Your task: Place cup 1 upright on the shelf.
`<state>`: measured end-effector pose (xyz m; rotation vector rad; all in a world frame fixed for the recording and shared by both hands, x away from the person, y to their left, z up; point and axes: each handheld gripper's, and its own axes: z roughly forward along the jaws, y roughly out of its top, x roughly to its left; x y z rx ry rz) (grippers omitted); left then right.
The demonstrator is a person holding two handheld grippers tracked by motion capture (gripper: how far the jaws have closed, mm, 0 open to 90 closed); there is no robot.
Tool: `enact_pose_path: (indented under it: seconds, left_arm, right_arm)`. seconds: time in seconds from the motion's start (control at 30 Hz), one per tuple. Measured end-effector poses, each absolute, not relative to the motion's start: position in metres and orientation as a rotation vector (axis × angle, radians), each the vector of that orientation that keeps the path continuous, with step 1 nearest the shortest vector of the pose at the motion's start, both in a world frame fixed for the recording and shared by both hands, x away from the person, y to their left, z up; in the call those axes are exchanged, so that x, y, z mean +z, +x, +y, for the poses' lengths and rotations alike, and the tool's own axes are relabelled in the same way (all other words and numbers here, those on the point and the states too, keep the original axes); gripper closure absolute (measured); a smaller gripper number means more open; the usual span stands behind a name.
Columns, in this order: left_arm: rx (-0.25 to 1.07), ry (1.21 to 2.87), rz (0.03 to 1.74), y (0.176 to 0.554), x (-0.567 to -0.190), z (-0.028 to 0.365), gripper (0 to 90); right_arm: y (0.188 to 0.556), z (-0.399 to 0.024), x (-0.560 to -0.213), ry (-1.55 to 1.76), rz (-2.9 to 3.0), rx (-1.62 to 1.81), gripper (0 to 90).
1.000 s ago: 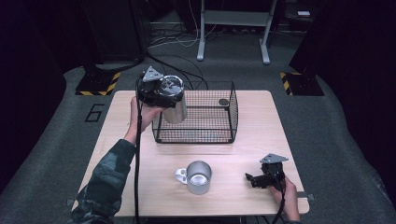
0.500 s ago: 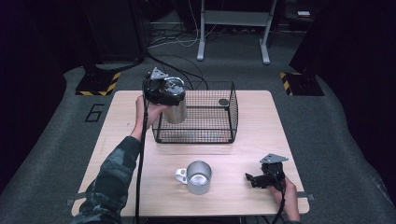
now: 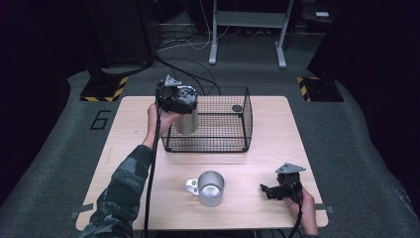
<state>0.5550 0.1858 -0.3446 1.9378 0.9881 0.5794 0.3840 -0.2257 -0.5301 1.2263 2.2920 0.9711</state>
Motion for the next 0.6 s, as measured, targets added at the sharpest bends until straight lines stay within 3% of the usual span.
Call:
enact_pose_path:
  seconds: [0.6]
  left_arm:
    - [0.562,1.965,1.034,0.567,-0.364,0.181,3.8]
  right_arm:
    - [0.384,-0.226,-0.53,1.222,2.292,0.969,0.0]
